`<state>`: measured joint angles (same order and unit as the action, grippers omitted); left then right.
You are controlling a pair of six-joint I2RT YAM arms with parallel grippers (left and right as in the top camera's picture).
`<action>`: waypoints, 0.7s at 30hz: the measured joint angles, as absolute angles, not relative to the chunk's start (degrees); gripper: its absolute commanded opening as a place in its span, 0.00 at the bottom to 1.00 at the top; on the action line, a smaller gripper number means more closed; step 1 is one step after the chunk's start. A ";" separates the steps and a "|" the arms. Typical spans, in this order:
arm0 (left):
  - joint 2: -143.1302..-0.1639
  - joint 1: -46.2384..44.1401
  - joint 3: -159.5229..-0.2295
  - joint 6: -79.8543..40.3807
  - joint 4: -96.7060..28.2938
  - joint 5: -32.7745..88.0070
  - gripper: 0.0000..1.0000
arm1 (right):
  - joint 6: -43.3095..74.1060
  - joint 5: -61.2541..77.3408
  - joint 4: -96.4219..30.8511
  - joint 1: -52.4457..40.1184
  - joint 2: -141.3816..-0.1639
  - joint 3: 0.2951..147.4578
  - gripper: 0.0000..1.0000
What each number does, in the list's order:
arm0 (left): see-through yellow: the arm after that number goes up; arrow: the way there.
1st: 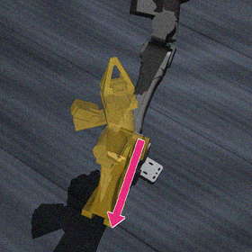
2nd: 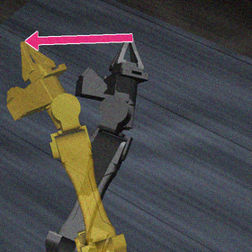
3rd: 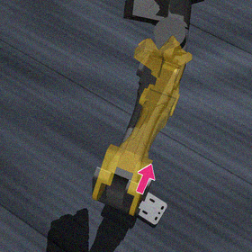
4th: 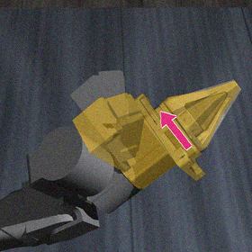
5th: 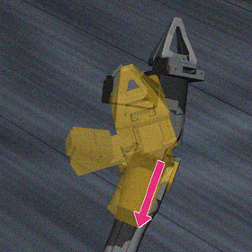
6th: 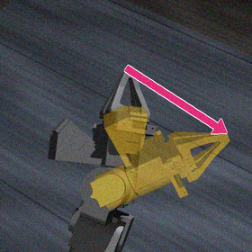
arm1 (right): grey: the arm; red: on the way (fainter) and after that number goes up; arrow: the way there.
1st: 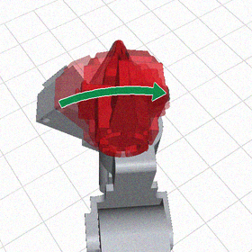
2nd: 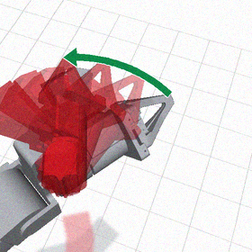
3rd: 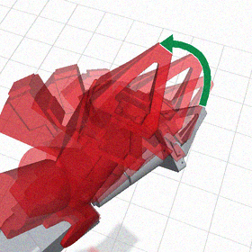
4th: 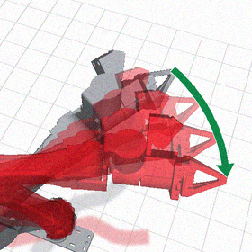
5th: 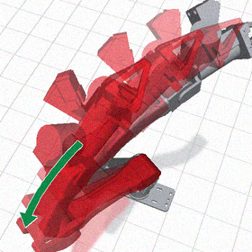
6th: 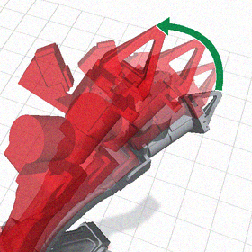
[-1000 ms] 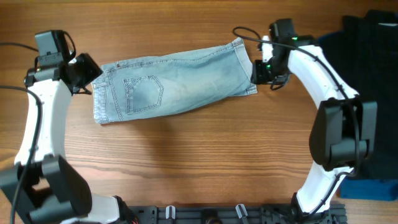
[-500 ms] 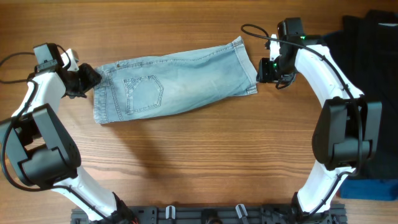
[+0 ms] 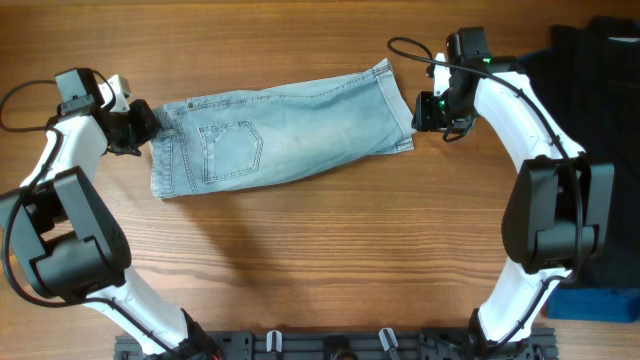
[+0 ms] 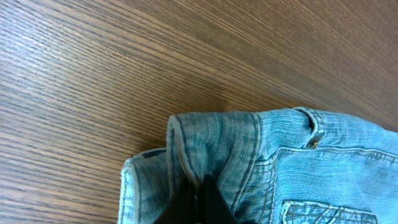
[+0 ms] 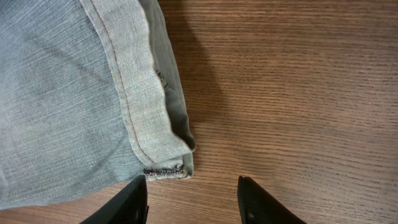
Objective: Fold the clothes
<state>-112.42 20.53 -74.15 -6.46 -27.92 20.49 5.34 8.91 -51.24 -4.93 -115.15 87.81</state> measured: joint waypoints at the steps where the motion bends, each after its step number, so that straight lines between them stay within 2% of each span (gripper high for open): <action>1: -112.29 20.45 -74.15 -6.46 -28.03 20.60 0.04 | 5.34 8.91 -50.98 -4.93 -115.15 87.81 0.46; 9: -109.16 18.76 -74.87 -6.48 -21.32 20.08 0.04 | 5.37 8.91 -50.87 -4.93 -115.15 87.81 0.41; 10: -109.16 17.91 -74.87 -6.48 -20.47 18.61 0.23 | 5.37 8.91 -50.81 -4.93 -115.15 87.81 0.38; 11: -109.16 17.15 -74.87 -6.50 -19.57 17.37 0.48 | 5.39 8.91 -50.70 -4.93 -115.15 87.81 0.37; 12: -109.16 16.10 -74.87 -6.50 -17.43 16.45 0.58 | 5.39 8.93 -50.37 -4.93 -115.15 87.81 0.38; 14: -109.16 14.39 -75.02 -6.52 -14.68 15.73 0.62 | 3.97 10.39 -49.04 -4.93 -115.15 87.90 0.42; 18: -105.65 12.14 -75.02 -7.73 -15.81 15.25 0.62 | -4.21 19.38 -48.10 -5.76 -115.15 90.67 0.40; 20: -102.26 11.20 -75.24 -10.35 -18.83 15.29 0.62 | -9.02 21.15 -44.66 -8.10 -115.11 91.79 0.54; 21: -101.23 10.72 -75.42 -11.49 -20.78 15.29 0.63 | -11.53 21.67 -43.03 -9.82 -115.11 91.94 0.55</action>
<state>-101.23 10.72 -75.42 -11.49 -20.78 15.29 -11.53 21.67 -43.03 -9.82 -115.11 91.94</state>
